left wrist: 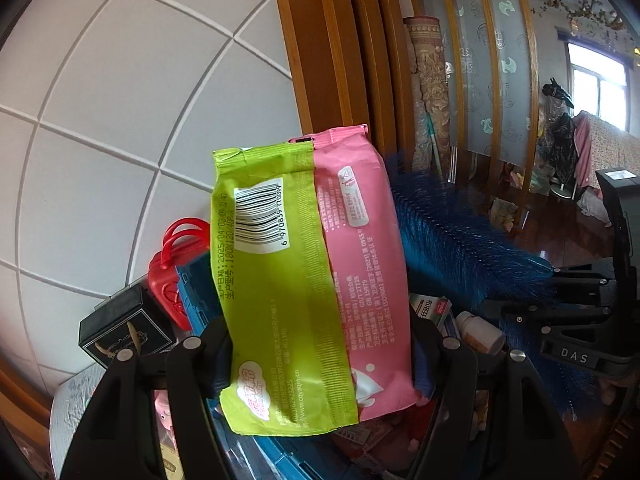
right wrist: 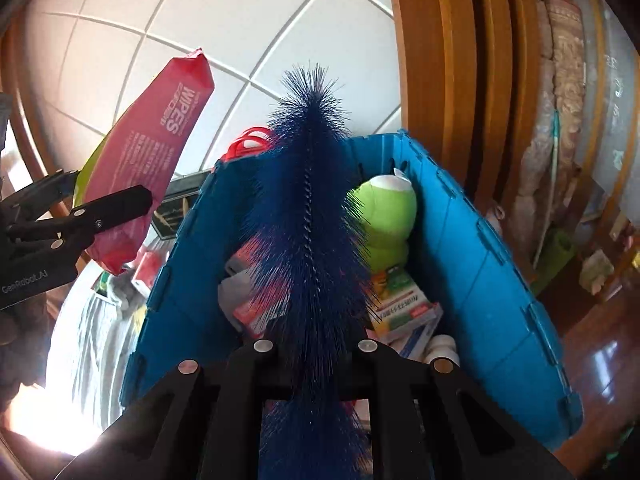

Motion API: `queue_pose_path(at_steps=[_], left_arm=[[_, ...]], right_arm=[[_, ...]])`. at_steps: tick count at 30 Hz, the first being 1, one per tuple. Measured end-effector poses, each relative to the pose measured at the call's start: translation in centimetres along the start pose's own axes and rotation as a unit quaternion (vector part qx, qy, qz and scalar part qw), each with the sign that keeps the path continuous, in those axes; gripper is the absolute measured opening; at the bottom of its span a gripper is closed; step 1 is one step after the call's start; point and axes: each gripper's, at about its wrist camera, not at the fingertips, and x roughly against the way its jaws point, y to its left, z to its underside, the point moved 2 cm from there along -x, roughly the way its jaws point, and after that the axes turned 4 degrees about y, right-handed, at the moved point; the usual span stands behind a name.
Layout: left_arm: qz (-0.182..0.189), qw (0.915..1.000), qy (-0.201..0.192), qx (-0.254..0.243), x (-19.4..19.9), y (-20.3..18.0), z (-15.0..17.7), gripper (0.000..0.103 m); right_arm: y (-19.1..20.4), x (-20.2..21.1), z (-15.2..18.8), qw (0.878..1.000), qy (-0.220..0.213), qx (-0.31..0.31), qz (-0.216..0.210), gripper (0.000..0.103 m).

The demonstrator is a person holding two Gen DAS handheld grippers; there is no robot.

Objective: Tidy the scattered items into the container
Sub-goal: 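Open the left tool over the bin while the right tool releases the duster into it, then move both tools back from the bin to the pile on the bed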

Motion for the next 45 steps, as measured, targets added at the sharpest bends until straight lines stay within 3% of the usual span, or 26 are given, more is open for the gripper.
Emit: queue_pose_path(at_steps=[3, 4, 6, 7, 8, 16, 22, 31, 39, 45], left_arm=[[0.013, 0.9999, 0.004, -0.002, -0.5, -0.2, -0.7, 0.073], [0.014, 0.9999, 0.004, -0.002, -0.7, -0.2, -0.9, 0.077], [0.004, 1.0000, -0.007, -0.005, -0.7, -0.3, -1.2, 0.103], [0.000, 0.9999, -0.012, -0.008, -0.7, -0.3, -1.2, 0.103], [-0.005, 0.9999, -0.013, -0.010, -0.6, -0.3, -1.1, 0.103], [-0.034, 0.9991, 0.018, 0.017, -0.6, 2.6, 1.3, 0.103], [-0.053, 0.9975, 0.025, 0.040, 1.2, 4.6, 3.6, 0.103], [-0.088, 0.9932, 0.033, 0.069, 6.2, 8.5, 8.3, 0.103], [-0.136, 0.9808, 0.045, 0.132, 13.2, 15.3, 14.2, 0.103], [-0.156, 0.9751, 0.032, 0.154, 19.1, 19.6, 19.0, 0.103]], right_arm=[[-0.4, -0.4, -0.5, 1.000, -0.005, 0.001, 0.001, 0.014], [-0.5, -0.6, -0.7, 1.000, -0.008, 0.000, 0.005, 0.021], [-1.1, -1.2, -1.1, 1.000, -0.009, -0.005, 0.012, 0.068], [-1.4, -1.4, -1.3, 1.000, -0.013, -0.009, 0.009, 0.099], [-1.7, -1.5, -1.3, 1.000, -0.014, -0.014, 0.012, 0.103], [-3.7, -1.8, -1.1, 0.999, -0.014, -0.043, 0.024, 0.103], [-1.4, -1.1, -1.1, 0.999, -0.023, -0.022, 0.008, 0.103], [5.9, -0.1, -0.7, 1.000, -0.030, -0.001, 0.003, 0.103], [16.2, 1.2, 0.6, 0.999, -0.019, 0.034, -0.010, 0.103], [24.4, 3.2, 2.4, 0.998, -0.020, 0.060, -0.017, 0.103]])
